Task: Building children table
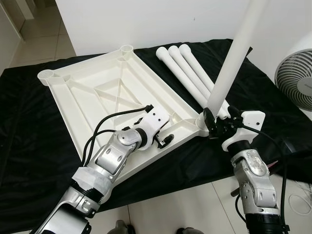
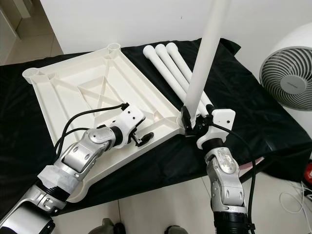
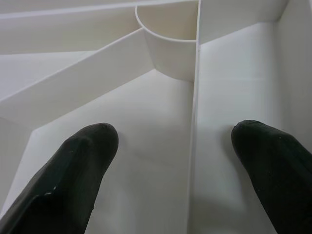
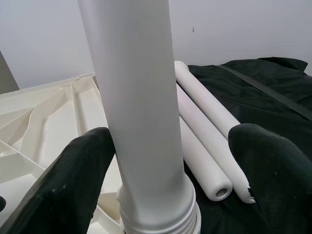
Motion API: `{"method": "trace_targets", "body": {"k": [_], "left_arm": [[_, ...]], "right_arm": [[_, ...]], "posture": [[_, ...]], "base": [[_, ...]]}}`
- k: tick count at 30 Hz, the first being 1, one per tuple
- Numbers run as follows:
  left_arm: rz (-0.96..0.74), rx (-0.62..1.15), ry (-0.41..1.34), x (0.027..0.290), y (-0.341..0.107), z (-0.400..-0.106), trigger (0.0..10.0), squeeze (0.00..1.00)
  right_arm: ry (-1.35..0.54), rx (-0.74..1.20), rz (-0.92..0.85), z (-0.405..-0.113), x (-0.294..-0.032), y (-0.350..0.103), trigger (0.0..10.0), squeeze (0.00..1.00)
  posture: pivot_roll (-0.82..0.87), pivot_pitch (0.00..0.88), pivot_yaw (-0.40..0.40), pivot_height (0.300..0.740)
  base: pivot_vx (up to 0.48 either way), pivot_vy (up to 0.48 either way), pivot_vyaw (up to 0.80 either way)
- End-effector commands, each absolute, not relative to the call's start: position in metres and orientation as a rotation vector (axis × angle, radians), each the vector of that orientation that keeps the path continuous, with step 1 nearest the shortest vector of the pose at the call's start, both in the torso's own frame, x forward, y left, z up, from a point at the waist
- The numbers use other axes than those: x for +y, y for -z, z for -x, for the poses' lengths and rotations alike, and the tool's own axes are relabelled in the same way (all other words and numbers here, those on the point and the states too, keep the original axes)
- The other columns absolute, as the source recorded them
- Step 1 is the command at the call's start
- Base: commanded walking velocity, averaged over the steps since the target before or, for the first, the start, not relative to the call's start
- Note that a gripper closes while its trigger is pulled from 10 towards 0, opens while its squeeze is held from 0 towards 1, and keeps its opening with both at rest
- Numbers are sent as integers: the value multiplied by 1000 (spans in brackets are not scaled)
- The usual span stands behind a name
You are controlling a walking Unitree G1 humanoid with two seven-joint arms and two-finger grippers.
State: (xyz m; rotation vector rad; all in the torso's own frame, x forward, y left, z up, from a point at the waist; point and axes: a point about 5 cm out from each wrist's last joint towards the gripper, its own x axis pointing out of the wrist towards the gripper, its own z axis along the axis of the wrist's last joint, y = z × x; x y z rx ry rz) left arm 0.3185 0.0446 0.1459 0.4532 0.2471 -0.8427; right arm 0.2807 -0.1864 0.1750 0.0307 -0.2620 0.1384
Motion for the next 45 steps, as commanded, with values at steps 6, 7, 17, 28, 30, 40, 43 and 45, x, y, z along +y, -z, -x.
{"method": "trace_targets", "body": {"k": [6, 7, 17, 28, 30, 40, 43, 45], "left_arm": [[-407, 297, 558, 69, -143, -337, 0, 0], [-407, 297, 558, 69, -143, -337, 0, 0], [-362, 282, 480, 74, -151, -340, 0, 0], [-326, 244, 230, 102, -162, -338, 0, 0], [-331, 260, 180, 113, -159, -339, 0, 0], [-390, 278, 65, 149, -165, -343, 0, 0], [-411, 281, 43, 158, -168, -341, 0, 0], [-409, 286, 42, 160, -168, -341, 0, 0]], "right_arm": [[-89, -258, -36, -276, -193, -173, 10000, 0], [-89, -258, -36, -276, -193, -173, 10000, 0], [-91, -255, -35, -278, -190, -174, 10000, 0], [-92, -258, -28, -278, -188, -174, 10000, 0], [-88, -260, -26, -279, -188, -176, 10000, 0], [-91, -263, -24, -281, -187, -178, 10000, 0], [-92, -265, -21, -281, -188, -178, 10000, 0], [-91, -265, -20, -281, -188, -178, 10000, 0]], "posture": [[-154, 127, 90, 740], [-154, 127, 90, 740], [-149, 133, 85, 740], [-157, 132, 88, 740], [-156, 136, 85, 740], [-156, 142, 84, 740], [-158, 143, 84, 740], [-158, 143, 84, 740]], "base": [[0, 0, 0], [0, 0, 0], [0, 0, 0], [0, 0, 0], [0, 0, 0], [0, 0, 0], [0, 0, 0], [0, 0, 0]]}}
